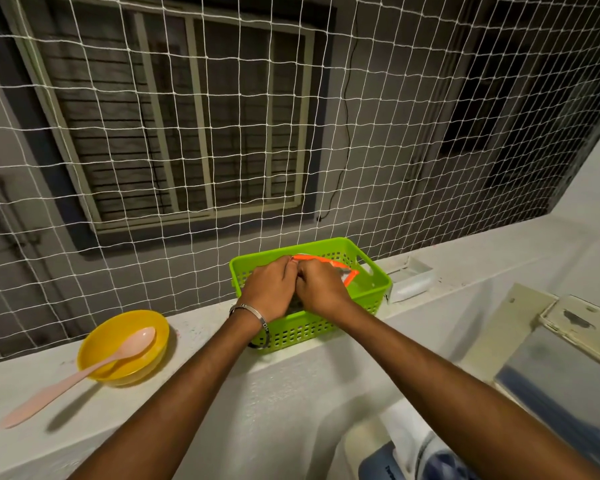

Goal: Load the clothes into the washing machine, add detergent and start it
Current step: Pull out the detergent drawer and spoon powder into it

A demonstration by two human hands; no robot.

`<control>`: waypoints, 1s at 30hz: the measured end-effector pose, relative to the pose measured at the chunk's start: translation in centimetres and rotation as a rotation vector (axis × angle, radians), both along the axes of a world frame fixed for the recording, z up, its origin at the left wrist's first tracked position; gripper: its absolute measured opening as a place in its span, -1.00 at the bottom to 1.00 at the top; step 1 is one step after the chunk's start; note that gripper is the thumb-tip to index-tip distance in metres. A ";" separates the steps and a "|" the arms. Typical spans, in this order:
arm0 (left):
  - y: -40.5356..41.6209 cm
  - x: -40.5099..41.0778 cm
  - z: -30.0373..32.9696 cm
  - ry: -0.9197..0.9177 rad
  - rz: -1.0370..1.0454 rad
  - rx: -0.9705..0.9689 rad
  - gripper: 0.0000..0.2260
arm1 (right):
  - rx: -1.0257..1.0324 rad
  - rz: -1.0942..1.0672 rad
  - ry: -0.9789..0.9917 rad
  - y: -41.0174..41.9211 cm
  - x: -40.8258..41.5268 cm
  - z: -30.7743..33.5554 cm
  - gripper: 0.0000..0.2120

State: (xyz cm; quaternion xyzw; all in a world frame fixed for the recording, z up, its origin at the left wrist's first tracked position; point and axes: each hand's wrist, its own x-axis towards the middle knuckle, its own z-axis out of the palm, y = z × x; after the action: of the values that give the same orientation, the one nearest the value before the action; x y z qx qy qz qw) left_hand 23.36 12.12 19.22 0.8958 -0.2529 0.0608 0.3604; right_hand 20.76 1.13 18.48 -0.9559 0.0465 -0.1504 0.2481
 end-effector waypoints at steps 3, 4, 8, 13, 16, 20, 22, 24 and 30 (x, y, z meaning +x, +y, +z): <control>0.1 0.2 -0.1 0.017 0.000 -0.008 -0.68 | 0.115 0.016 0.016 -0.3 0.2 0.2 -0.60; 0.1 0.2 -0.2 0.022 0.001 -0.020 -0.68 | 0.165 0.021 0.018 -0.5 0.3 0.2 -0.56; 0.2 0.1 -0.1 0.020 0.011 -0.075 -0.69 | 0.303 0.032 0.057 -1.2 0.5 0.2 -0.53; 0.3 -0.3 0.0 -0.022 0.012 -0.060 -0.69 | 0.517 0.062 0.076 -1.7 -0.3 0.7 -0.55; 0.3 -0.4 0.0 -0.034 0.010 -0.055 -0.68 | 0.626 0.084 0.089 -1.9 -1.1 1.3 -0.60; 0.3 -0.5 -0.1 -0.055 0.007 -0.034 -0.67 | 0.735 0.072 0.100 -2.4 -1.9 1.7 -0.68; 0.3 -0.5 0.0 -0.056 0.010 -0.026 -0.67 | 0.775 0.071 0.101 -2.5 -2.1 1.9 -0.74; 0.3 -0.5 0.0 -0.052 0.011 -0.031 -0.67 | 0.818 0.060 0.100 -2.9 -2.3 2.1 -0.81; 0.4 -0.6 0.0 -0.036 0.009 -0.053 -0.67 | 1.080 0.021 0.133 -4.7 -3.6 2.6 -0.83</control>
State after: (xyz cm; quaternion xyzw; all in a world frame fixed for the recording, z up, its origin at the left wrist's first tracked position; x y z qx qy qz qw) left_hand 22.77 12.54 19.25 0.8858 -0.2536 0.0850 0.3792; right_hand 17.16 -3.58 21.07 -0.7002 0.1234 -0.0416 0.7019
